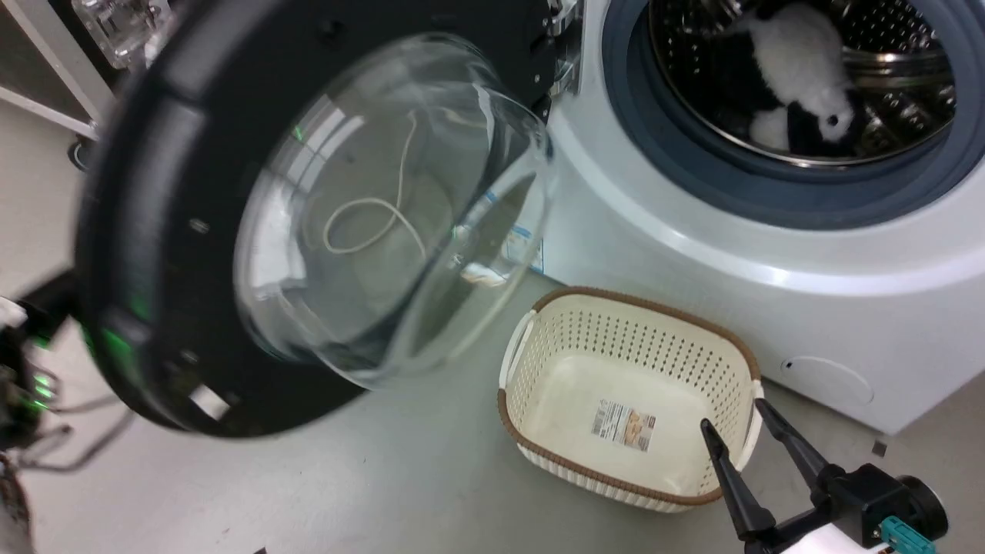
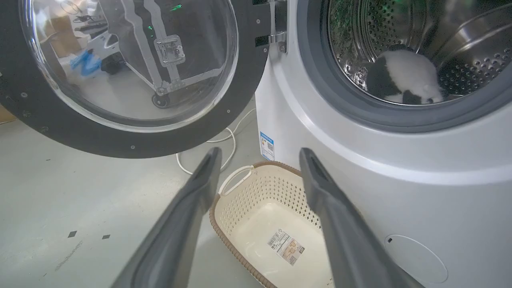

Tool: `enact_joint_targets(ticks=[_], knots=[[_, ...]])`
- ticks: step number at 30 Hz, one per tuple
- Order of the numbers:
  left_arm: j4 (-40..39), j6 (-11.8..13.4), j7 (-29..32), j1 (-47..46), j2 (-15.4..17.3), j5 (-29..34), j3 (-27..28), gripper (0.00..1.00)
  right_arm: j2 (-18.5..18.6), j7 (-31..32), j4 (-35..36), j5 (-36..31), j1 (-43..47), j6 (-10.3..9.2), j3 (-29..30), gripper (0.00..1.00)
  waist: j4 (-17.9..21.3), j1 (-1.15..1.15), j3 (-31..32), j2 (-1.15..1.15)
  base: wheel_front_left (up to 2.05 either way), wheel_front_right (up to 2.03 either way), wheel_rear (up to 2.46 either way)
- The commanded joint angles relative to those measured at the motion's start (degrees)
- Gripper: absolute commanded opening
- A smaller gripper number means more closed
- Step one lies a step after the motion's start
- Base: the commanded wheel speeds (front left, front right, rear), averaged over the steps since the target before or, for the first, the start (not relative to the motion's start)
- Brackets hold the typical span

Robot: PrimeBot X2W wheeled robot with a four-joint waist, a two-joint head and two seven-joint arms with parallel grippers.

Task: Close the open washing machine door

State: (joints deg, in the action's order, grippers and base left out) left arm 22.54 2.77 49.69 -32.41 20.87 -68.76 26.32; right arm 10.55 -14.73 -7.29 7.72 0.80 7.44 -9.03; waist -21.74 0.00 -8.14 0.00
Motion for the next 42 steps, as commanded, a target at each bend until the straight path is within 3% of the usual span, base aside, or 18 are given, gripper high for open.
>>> enact_joint_targets(ticks=[1,6,8,10,11,12,15,19,26,36,37,38,42], knots=[[-2.3,-0.6,3.7,2.8,-1.9,-2.2,-1.0,0.0,-0.9,-0.3,-0.3,0.3,-0.3,0.05,0.5,1.0,0.1,0.0,1.3,0.0,0.0,0.0,0.0],[-8.0,-0.3,9.2,7.7,-4.3,-5.3,-1.9,0.0,-2.6,-0.3,-0.8,0.0,-0.2,0.05,2.4,1.0,0.8,0.0,3.6,0.0,0.0,0.0,0.0],[-11.4,-0.1,11.2,11.0,-6.0,-6.1,-2.7,0.0,-3.7,-0.3,-1.0,-0.4,0.0,0.05,3.8,1.0,1.4,0.0,4.7,0.0,0.0,0.0,0.0],[-17.1,0.2,13.3,16.3,-9.8,-7.2,-4.6,0.0,-5.1,-0.3,-1.2,-1.0,0.2,0.05,5.9,1.0,2.7,0.0,6.1,0.0,0.0,0.0,0.0],[-17.1,0.2,13.3,16.3,-9.8,-7.2,-4.6,0.0,-5.1,-0.3,-1.2,-1.0,0.2,0.05,5.9,1.0,2.7,0.0,6.1,0.0,0.0,0.0,0.0],[-21.4,0.9,14.7,20.2,-12.9,-7.6,-6.8,0.0,-5.9,-0.3,-1.3,-1.1,0.4,0.05,7.5,1.0,3.7,0.0,6.6,0.0,0.0,0.0,0.0],[-26.7,1.1,15.8,25.5,-15.8,-7.5,-11.0,0.0,-6.6,-0.3,-1.4,-1.3,0.6,0.05,9.4,1.0,5.1,0.0,6.7,0.0,0.0,0.0,0.0],[-30.1,1.7,14.8,29.0,-17.5,-9.1,-15.3,0.0,-6.9,-0.3,-1.4,-2.0,0.6,0.05,10.3,1.0,7.1,0.0,6.0,0.0,0.0,0.0,0.0],[-31.0,1.6,3.3,31.1,-18.0,-20.0,-28.4,0.0,-7.3,-0.3,-1.2,-2.6,-0.7,0.05,13.2,1.0,13.9,0.0,2.9,0.0,0.0,0.0,0.0],[-22.0,-3.6,-15.8,22.2,-18.0,-30.4,-41.8,0.0,-6.9,-0.3,-1.1,-2.5,-3.2,0.05,15.5,1.0,27.5,0.0,-2.3,0.0,0.0,0.0,0.0],[-20.8,-4.4,-17.5,20.7,-18.0,-31.4,-42.6,0.0,-6.9,-0.3,-1.1,-2.3,-3.5,0.05,15.5,1.0,28.9,0.0,-3.0,0.0,0.0,0.0,0.0],[-16.9,-6.4,-22.6,16.2,-18.0,-33.4,-44.8,0.0,-7.0,-0.3,-1.2,-1.9,-4.2,0.05,15.3,1.0,33.1,0.0,-4.8,0.0,0.0,0.0,0.0],[-11.7,-8.3,-29.8,9.4,-18.0,-35.1,-46.9,0.0,-7.2,-0.3,-1.4,-1.1,-4.8,0.05,15.5,1.0,37.4,0.0,-7.1,0.0,0.0,0.0,0.0]])
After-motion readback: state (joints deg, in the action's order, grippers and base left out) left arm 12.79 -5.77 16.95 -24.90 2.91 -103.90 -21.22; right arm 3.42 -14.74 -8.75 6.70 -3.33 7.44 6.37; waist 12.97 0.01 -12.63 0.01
